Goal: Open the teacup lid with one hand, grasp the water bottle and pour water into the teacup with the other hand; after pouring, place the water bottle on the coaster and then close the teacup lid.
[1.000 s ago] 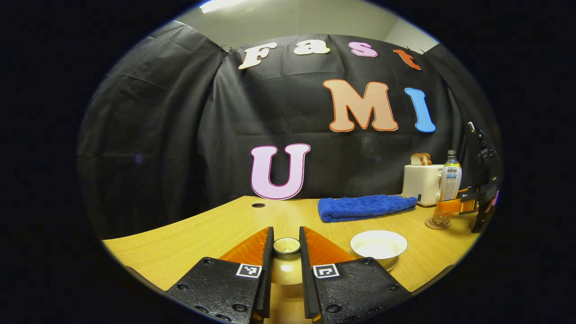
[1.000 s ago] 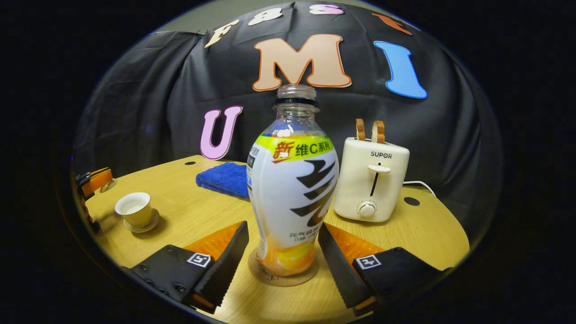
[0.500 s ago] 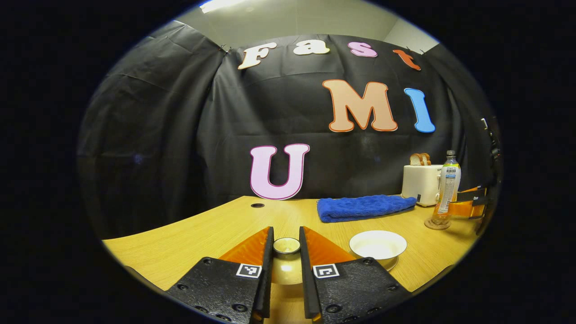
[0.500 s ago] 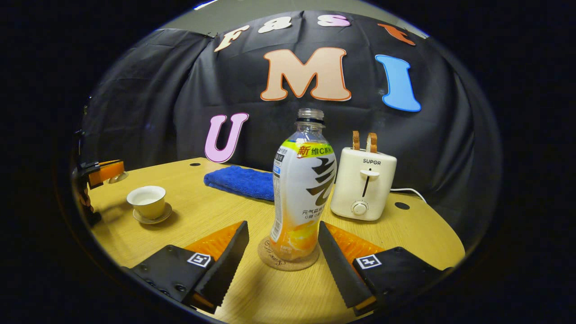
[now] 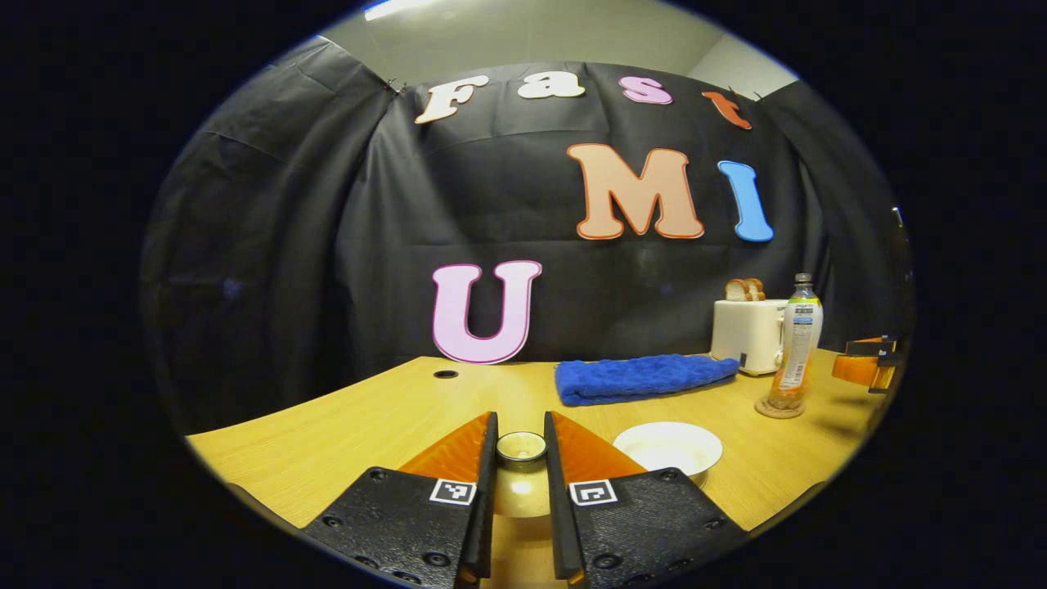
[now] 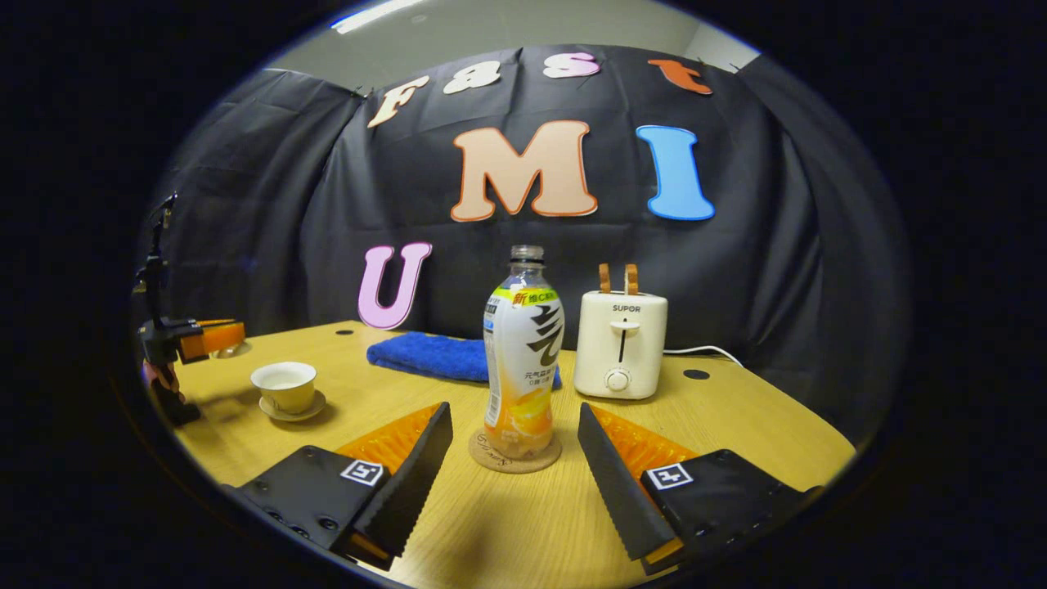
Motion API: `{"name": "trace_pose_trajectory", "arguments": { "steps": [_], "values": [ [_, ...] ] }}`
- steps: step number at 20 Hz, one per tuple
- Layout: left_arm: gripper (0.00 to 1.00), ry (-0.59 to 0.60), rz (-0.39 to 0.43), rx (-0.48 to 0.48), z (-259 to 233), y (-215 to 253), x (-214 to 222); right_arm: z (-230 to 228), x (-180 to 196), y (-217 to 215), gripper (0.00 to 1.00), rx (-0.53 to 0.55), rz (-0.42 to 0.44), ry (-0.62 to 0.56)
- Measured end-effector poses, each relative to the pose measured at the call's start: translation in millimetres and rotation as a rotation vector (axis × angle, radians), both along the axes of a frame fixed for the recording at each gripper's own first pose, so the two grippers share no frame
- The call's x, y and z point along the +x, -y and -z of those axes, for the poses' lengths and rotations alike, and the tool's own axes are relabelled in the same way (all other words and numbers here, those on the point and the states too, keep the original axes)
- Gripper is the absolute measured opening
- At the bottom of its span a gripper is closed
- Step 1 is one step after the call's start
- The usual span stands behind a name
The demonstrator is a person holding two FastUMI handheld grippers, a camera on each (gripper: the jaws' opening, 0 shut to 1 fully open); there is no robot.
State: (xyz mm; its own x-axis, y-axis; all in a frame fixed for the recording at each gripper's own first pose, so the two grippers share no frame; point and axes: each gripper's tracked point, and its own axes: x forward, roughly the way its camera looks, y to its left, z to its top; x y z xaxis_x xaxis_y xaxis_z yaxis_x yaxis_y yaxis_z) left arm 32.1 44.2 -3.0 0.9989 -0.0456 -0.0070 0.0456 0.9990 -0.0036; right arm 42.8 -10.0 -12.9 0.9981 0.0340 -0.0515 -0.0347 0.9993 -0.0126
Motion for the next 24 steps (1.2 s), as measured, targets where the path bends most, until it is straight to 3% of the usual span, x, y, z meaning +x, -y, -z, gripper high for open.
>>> {"name": "trace_pose_trajectory", "arguments": {
  "steps": [1,2,3,4,5,10,14,24],
  "values": [
    [0.27,0.003,0.028,0.0,0.6,6.4,2.4,-9.1,-2.5,3.7,0.99,0.035,0.018,0.044],
    [0.27,0.005,0.051,-0.001,0.1,11.4,4.1,-8.3,-2.4,11.4,0.99,0.002,0.049,0.044],
    [0.27,0.005,0.072,0.0,-0.4,15.9,5.4,-4.0,-3.7,13.2,0.94,0.004,0.05,0.05],
    [0.27,0.006,0.095,-0.001,-0.5,21.4,6.3,-4.9,-5.2,9.9,0.98,0.007,0.044,0.048],
    [0.27,0.006,0.119,0.0,0.0,27.4,8.8,-6.1,-7.3,9.3,0.93,0.007,0.041,0.048],
    [0.27,0.007,0.251,-0.004,-0.7,62.2,16.6,-7.2,-13.7,18.7,0.97,0.004,0.084,0.05],
    [0.27,0.007,0.349,-0.008,-0.4,88.1,20.3,-8.4,-18.4,19.5,0.93,0.003,0.085,0.051],
    [0.27,-0.064,0.447,0.065,12.8,111.3,20.3,-8.1,-22.7,18.7,0.93,0.005,0.068,0.05]
  ]
}}
